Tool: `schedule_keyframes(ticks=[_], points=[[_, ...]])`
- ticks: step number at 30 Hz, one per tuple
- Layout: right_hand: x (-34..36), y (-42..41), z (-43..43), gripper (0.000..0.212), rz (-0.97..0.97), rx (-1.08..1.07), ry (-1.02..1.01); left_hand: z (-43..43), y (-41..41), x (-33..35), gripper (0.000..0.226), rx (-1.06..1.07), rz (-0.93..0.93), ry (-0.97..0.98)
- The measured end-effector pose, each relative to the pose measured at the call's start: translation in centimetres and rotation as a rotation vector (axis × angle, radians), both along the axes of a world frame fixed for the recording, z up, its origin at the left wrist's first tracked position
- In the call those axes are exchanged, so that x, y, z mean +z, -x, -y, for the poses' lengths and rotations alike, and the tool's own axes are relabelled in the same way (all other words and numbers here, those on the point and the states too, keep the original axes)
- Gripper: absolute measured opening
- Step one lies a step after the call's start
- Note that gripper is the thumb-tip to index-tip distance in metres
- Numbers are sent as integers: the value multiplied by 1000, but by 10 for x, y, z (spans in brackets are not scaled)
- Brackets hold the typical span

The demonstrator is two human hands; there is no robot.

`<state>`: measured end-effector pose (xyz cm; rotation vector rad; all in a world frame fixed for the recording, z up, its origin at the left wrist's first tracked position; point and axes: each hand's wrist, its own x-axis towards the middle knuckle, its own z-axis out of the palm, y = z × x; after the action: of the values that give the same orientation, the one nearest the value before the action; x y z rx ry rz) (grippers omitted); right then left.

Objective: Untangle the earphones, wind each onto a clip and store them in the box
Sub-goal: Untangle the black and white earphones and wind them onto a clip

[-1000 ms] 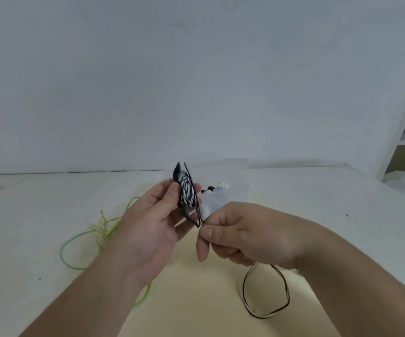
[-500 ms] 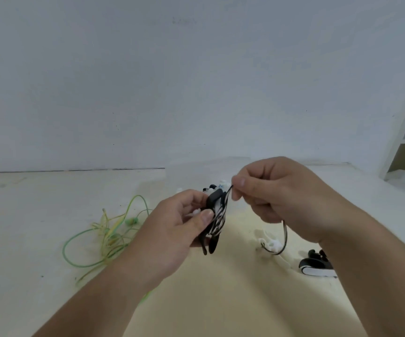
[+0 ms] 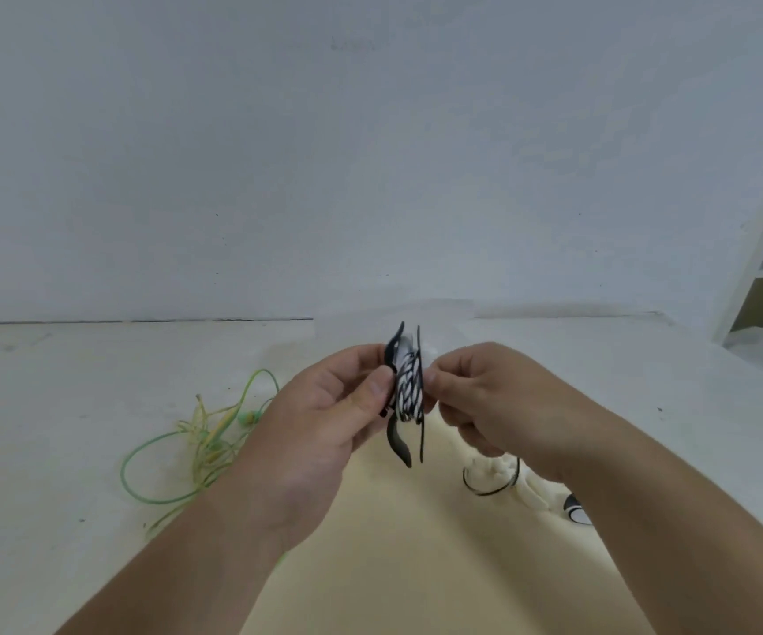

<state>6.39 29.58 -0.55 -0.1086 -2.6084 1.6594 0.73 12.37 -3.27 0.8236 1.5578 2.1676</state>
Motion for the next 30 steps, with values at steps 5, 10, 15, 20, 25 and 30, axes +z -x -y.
schedule_keyframes(ticks=[5,10,15,20,25,30], points=[[-7,2,18,39,31,202,111,1,2,3,45,18,174,-154],[-7,-3,21,31,74,323,-4,3,12,3,29,188,226,-155],[1,-7,15,31,39,314,-88,5,13,4,21,249,292,-105],[6,-9,8,33,39,282,-92,5,14,8,23,261,330,-116],[4,-9,13,26,43,380,-58,3,12,1,14,334,140,38],[9,-9,7,22,-92,336,0,3,11,-5,5,397,-131,240]])
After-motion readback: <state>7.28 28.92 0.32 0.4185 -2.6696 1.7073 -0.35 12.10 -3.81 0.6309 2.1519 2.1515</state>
